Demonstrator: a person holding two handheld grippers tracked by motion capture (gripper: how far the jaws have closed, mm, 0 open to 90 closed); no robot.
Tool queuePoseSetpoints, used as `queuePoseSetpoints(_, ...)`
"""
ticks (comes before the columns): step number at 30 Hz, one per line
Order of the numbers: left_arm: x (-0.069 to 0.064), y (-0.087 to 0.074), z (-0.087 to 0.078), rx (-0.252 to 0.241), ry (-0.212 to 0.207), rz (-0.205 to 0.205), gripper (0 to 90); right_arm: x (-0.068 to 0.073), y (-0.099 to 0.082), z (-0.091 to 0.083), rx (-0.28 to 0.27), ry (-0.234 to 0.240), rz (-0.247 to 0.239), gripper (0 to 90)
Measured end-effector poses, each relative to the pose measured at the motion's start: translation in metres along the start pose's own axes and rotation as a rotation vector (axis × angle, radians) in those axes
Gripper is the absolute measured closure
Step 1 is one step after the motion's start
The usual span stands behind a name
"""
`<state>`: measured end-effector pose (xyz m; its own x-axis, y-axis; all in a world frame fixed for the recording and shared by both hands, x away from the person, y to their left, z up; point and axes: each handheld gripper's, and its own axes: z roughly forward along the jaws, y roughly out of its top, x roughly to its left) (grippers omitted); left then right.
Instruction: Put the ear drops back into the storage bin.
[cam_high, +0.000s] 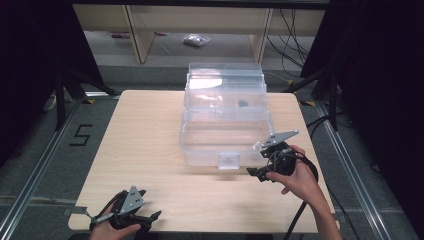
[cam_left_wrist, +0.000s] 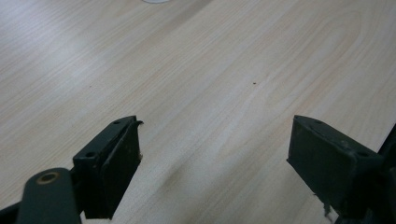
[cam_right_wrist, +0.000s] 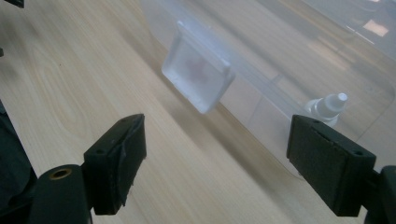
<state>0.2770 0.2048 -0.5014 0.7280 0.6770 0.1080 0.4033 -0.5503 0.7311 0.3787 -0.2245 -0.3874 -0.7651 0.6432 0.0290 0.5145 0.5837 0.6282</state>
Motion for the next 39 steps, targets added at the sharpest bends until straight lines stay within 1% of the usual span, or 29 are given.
queuePoseSetpoints(3,0.0,0.0,0.0,0.001,0.002,0.003,16.3,0.002,-0.002,0.002,-0.008,-0.007,-0.003,20.7)
queuePoseSetpoints(4,0.0,0.0,0.0,0.0,0.003,0.002,16.3,0.003,-0.005,0.003,-0.006,-0.006,-0.013,20.7)
queuePoseSetpoints(5,0.0,0.0,0.0,0.0,0.003,0.002,16.4,0.003,-0.005,0.003,-0.006,-0.006,-0.013,20.7)
queuePoseSetpoints(6,0.0,0.0,0.0,0.0,0.003,0.002,16.3,0.005,-0.007,0.003,-0.004,-0.006,0.0,20.7)
queuePoseSetpoints(8,0.0,0.0,0.0,0.0,0.003,0.002,16.3,0.005,-0.008,0.003,0.003,0.001,-0.002,20.7)
queuePoseSetpoints(9,0.0,0.0,0.0,0.0,0.004,0.001,16.3,0.006,-0.01,0.004,0.005,0.004,-0.012,20.8)
queuePoseSetpoints(10,0.0,0.0,0.0,0.0,0.004,0.001,16.3,0.006,-0.011,0.004,-0.01,-0.011,-0.018,20.8)
queuePoseSetpoints(11,0.0,0.0,0.0,0.0,0.004,0.001,16.4,0.008,-0.012,0.004,0.0,-0.008,-0.007,20.7)
queuePoseSetpoints(12,0.0,0.0,0.0,0.0,0.004,0.001,16.4,0.009,-0.014,0.004,-0.006,-0.002,-0.014,20.7)
queuePoseSetpoints(16,0.0,0.0,0.0,-0.001,0.002,0.001,16.4,0.012,-0.017,0.004,-0.005,-0.005,-0.011,20.7)
queuePoseSetpoints(17,0.0,0.0,-0.001,-0.002,-0.008,-0.003,16.3,0.014,-0.021,0.006,-0.021,-0.017,0.007,20.5)
queuePoseSetpoints(18,0.0,0.0,-0.001,0.001,-0.001,0.0,16.4,0.015,-0.022,0.007,-0.022,-0.012,0.005,20.4)
queuePoseSetpoints(20,0.0,0.0,-0.001,0.0,-0.002,-0.001,16.3,0.016,-0.024,0.007,-0.02,-0.008,0.012,20.3)
queuePoseSetpoints(21,0.0,0.0,-0.001,0.0,-0.002,-0.001,16.3,0.017,-0.025,0.009,-0.025,-0.012,-0.005,20.0)
queuePoseSetpoints(22,0.0,0.0,-0.001,0.008,-0.002,0.008,16.4,0.018,-0.027,0.01,-0.023,-0.008,0.003,19.9)
queuePoseSetpoints(23,0.0,0.0,0.0,-0.007,-0.002,0.001,16.4,0.02,-0.03,0.014,-0.022,-0.007,0.008,19.9)
queuePoseSetpoints(24,0.0,0.0,-0.001,0.002,0.0,0.003,16.4,0.02,-0.031,0.015,-0.021,-0.003,-0.003,20.0)
queuePoseSetpoints(26,0.0,0.0,-0.001,0.003,0.0,0.005,16.4,0.021,-0.032,0.017,-0.029,-0.005,-0.007,19.9)
queuePoseSetpoints(27,0.0,0.0,-0.001,0.004,0.0,0.005,16.4,0.022,-0.035,0.021,-0.028,-0.005,-0.011,19.7)
queuePoseSetpoints(28,0.0,0.0,0.0,-0.009,-0.001,0.001,16.4,0.023,-0.036,0.023,-0.03,-0.006,-0.012,19.7)
queuePoseSetpoints(31,0.0,0.0,-0.001,-0.008,0.0,0.003,16.4,0.025,-0.039,0.027,-0.022,-0.001,-0.009,19.7)
queuePoseSetpoints(32,0.0,0.0,0.0,-0.008,0.0,0.003,16.4,0.026,-0.04,0.028,-0.01,0.001,-0.01,19.9)
queuePoseSetpoints(34,0.0,0.0,-0.001,-0.008,0.0,0.002,16.4,0.028,-0.042,0.03,0.003,0.019,-0.011,20.1)
queuePoseSetpoints(35,0.0,0.0,-0.001,-0.008,-0.001,0.002,16.4,0.028,-0.042,0.03,0.003,0.019,-0.011,20.1)
queuePoseSetpoints(36,-0.002,0.0,0.0,-0.023,-0.009,-0.017,16.4,0.029,-0.044,0.032,-0.006,0.018,-0.003,20.0)
queuePoseSetpoints(37,-0.002,0.0,0.0,-0.023,-0.009,-0.017,16.3,0.03,-0.045,0.032,-0.007,0.015,-0.01,20.0)
queuePoseSetpoints(38,-0.001,0.0,0.0,-0.021,-0.009,-0.015,16.4,0.03,-0.045,0.033,0.008,0.022,-0.003,20.1)
queuePoseSetpoints(39,-0.001,0.0,0.0,-0.023,-0.009,-0.015,16.4,0.03,-0.045,0.033,0.008,0.022,-0.003,20.1)
